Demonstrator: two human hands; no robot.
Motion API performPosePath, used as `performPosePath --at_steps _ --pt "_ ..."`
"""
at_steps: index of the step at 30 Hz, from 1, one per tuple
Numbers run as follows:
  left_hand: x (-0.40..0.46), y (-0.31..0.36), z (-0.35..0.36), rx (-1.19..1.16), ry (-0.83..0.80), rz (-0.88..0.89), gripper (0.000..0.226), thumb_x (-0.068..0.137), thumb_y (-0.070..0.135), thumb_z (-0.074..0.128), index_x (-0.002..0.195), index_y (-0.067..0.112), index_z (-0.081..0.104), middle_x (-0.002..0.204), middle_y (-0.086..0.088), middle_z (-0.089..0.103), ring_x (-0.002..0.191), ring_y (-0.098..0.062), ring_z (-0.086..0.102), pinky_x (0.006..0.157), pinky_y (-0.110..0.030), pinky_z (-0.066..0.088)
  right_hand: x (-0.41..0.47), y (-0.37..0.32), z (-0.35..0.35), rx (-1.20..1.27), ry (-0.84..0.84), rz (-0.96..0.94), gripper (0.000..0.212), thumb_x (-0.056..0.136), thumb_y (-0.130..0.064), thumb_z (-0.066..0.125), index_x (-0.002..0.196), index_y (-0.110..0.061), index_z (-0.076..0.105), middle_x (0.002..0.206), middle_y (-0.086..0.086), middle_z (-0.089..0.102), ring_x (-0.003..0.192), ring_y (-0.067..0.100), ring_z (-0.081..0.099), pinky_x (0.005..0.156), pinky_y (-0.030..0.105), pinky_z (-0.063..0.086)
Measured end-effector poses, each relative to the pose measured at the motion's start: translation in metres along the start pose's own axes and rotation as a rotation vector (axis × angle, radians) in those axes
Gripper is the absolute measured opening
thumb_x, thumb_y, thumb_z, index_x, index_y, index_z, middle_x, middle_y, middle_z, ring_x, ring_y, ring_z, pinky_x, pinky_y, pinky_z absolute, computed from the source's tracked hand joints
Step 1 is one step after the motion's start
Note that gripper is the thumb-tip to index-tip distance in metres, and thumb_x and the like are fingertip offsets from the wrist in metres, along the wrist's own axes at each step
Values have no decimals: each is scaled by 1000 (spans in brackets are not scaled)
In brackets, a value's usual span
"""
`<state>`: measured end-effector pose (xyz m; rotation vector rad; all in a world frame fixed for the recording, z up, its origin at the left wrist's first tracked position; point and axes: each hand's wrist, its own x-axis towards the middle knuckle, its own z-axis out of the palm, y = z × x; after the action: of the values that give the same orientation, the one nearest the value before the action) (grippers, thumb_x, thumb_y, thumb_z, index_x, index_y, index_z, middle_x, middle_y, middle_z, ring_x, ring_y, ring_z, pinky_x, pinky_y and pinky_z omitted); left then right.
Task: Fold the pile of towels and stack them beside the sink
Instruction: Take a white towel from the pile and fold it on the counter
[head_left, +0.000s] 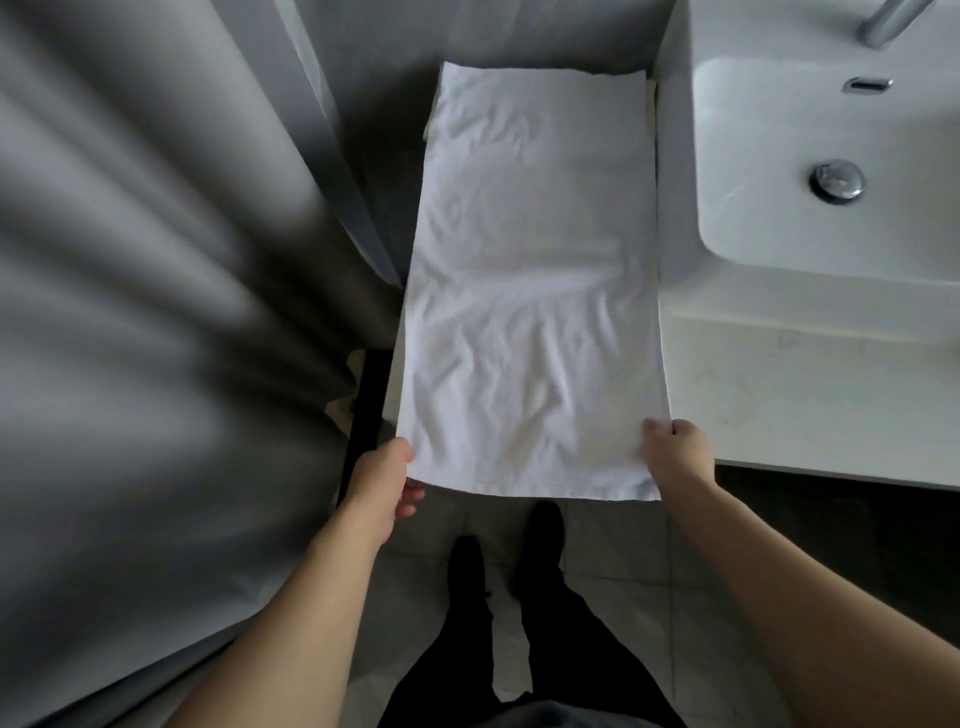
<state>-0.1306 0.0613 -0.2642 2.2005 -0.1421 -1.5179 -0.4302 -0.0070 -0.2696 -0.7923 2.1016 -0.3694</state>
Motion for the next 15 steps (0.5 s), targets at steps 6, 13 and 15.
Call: performPosePath --at_steps 6,13,15 --pt "-21 4 -4 -285 129 134 22 88 27 47 96 16 65 85 -5 71 59 -15 63 49 -25 45 -7 -6 -12 79 34 -5 34 96 -34 47 88 -3 55 76 10 52 65 26 48 60 32 37" --pt "-39 27 -1 -394 217 180 20 87 22 48 91 12 66 63 -1 68 44 -9 60 40 -23 42 -20 -35 -26 508 -57 288 8 90 -19 60 95 -15 56 85 5 53 69 21 51 52 28 43" --pt "-41 31 2 -379 209 215 20 88 17 48 95 8 64 64 -2 67 44 -10 61 40 -22 43 -20 -39 -30 610 -72 328 22 90 -15 61 111 -17 56 99 7 56 76 21 54 51 29 44"
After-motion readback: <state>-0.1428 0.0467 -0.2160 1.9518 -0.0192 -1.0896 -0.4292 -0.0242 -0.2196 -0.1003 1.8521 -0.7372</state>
